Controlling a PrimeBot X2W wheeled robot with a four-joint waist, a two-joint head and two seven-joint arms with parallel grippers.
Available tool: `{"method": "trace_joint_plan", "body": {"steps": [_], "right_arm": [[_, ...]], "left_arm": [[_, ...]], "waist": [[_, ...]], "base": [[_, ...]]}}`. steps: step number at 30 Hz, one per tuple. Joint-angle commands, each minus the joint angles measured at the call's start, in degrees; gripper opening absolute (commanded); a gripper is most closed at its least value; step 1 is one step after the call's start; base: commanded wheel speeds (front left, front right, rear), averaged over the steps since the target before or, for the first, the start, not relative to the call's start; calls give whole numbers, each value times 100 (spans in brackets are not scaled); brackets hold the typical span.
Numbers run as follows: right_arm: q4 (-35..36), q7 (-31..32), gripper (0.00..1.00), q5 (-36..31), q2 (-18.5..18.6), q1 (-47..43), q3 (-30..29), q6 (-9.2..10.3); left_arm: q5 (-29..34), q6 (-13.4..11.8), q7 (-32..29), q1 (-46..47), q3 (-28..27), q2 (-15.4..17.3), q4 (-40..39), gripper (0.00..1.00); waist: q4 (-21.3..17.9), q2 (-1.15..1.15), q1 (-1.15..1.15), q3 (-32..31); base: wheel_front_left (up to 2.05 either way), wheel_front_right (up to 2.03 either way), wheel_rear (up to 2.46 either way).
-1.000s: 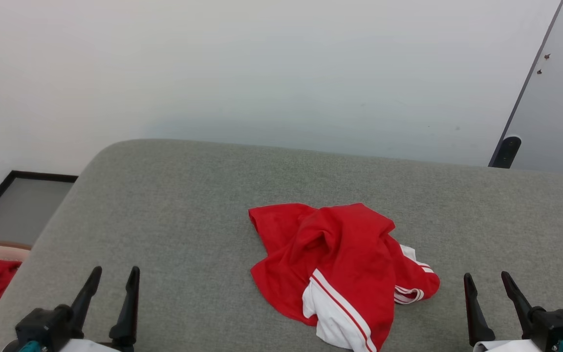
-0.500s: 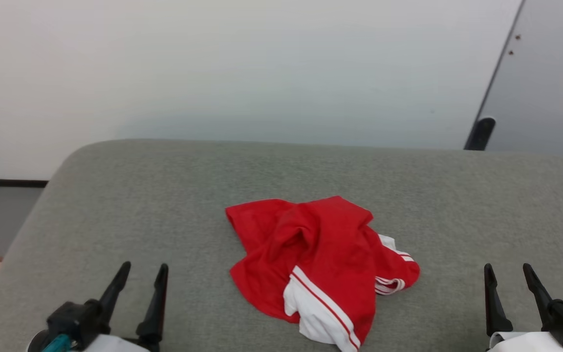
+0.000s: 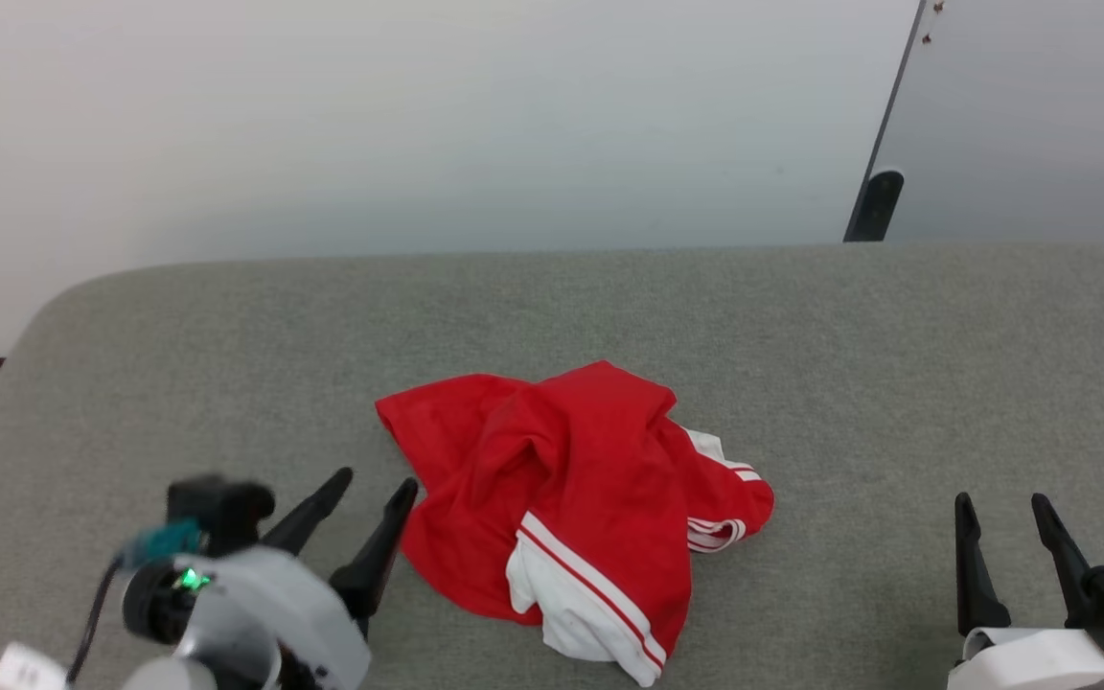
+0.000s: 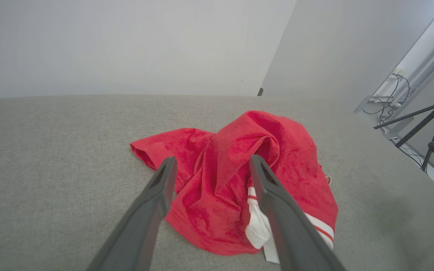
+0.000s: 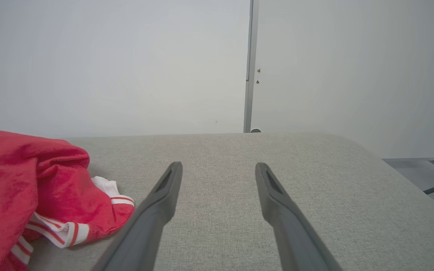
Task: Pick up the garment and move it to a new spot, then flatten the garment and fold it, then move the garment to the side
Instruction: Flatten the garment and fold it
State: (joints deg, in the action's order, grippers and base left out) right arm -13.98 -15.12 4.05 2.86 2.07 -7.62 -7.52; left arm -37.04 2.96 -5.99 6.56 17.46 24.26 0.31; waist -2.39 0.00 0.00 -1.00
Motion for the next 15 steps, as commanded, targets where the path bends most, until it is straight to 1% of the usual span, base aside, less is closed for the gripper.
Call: {"method": "trace_joint_plan", "body": {"steps": [1, 3, 5, 7, 10, 13, 15], "right_arm": [[14, -6, 100, 8, 4, 98, -32, 6], [19, -6, 100, 6, 3, 140, -46, 5], [27, -6, 100, 22, 4, 208, -48, 6], [33, -6, 100, 38, 3, 255, -26, 6], [40, -6, 100, 61, 4, 352, 23, 6], [21, -6, 100, 119, 4, 437, 76, 5], [19, -6, 100, 168, 3, 477, 115, 5]], "left_arm": [[-215, -43, -445, 175, 43, 17, -99, 100], [-407, -39, -1054, 390, 139, 101, -247, 100], [-633, -204, -1739, 596, 222, 89, -338, 100], [-844, -299, -2388, 768, 356, 126, -439, 100], [-1129, -533, -3267, 1026, 499, 110, -526, 100], [-1301, -798, -3963, 1244, 637, 82, -564, 100], [-1363, -925, -4296, 1360, 726, 78, -577, 100]], "waist": [[-60, 0, 0, 87], [-80, 0, 0, 150], [-107, 0, 0, 225], [-143, 0, 0, 295], [-216, 0, 0, 418], [-318, 0, 0, 535], [-392, 0, 0, 604]], "base": [[0, 0, 0], [0, 0, 0], [0, 0, 0], [0, 0, 0], [0, 0, 0], [0, 0, 0], [0, 0, 0]]}}
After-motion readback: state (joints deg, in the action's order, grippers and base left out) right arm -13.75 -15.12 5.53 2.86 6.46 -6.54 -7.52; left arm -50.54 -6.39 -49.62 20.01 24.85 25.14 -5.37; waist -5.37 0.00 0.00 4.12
